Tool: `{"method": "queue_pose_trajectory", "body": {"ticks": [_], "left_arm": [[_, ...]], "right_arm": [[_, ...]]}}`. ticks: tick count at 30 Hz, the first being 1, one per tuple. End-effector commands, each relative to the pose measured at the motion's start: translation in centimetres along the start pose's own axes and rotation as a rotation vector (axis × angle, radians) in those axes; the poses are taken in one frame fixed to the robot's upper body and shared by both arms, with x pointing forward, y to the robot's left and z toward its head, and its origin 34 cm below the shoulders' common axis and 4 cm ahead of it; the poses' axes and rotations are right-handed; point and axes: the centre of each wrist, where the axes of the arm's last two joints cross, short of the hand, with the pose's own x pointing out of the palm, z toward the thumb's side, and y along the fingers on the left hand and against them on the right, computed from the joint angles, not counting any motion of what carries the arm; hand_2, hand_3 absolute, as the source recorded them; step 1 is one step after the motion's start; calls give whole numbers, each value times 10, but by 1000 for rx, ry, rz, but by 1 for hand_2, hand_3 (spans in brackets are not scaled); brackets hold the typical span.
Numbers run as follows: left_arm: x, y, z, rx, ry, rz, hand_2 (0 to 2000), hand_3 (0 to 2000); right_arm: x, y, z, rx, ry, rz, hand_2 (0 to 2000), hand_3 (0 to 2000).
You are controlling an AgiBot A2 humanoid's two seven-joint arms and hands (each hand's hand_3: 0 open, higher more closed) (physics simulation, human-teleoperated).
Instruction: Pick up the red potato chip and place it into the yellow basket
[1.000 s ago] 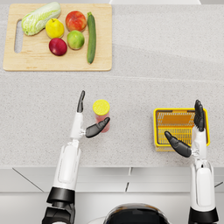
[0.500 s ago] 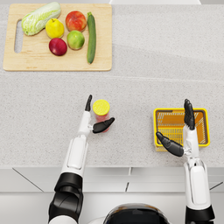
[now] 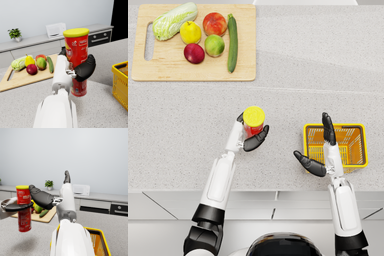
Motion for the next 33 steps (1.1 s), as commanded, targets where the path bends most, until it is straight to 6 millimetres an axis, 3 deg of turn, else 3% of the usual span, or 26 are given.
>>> {"method": "queue_pose_trajectory", "body": {"ticks": [1, 5, 10, 17, 18, 19, 21, 23, 24, 25, 28, 29, 31, 33], "left_arm": [[16, -12, 84, 325, 8, -57, 2000, 2000], [36, -20, 97, 383, 7, -135, 2000, 2000], [65, -30, 106, 422, 5, -250, 2000, 2000], [77, -35, 94, 380, 7, -284, 2000, 2000], [76, -36, 93, 378, 11, -283, 2000, 2000], [74, -37, 94, 386, 14, -278, 2000, 2000], [73, -36, 93, 386, 24, -285, 2000, 2000], [72, -37, 91, 385, 32, -293, 2000, 2000], [70, -38, 92, 388, 35, -291, 639, 1673], [64, -42, 93, 396, 33, -254, 0, 1347], [33, -55, 111, 471, 28, -123, 0, 367], [13, -64, 117, 502, 35, -48, 0, 40], [-25, -80, 125, 541, 48, 112, 0, 0], [-49, -90, 123, 538, 50, 225, 0, 0]], "right_arm": [[22, -8, -8, 23, -26, 70, 0, 0], [32, -16, -11, 21, 41, 91, 0, 0], [51, -20, -30, 78, 113, 162, 0, 0], [58, -34, -17, 28, 107, 211, 0, 0], [56, -34, -15, 23, 108, 215, 1361, 327], [55, -35, -18, 36, 111, 311, 2000, 653], [57, -33, -18, 42, 118, 420, 2000, 1307], [57, -34, -18, 41, 124, 418, 2000, 1960], [57, -34, -18, 41, 124, 410, 2000, 2000], [55, -34, -17, 41, 126, 386, 2000, 2000], [38, -48, -6, 2, 121, 269, 2000, 2000], [27, -54, 0, -19, 115, 230, 2000, 2000], [-1, -59, 14, -71, 121, 125, 2000, 2000], [-23, -53, 20, -91, 129, 65, 2000, 2000]]}}
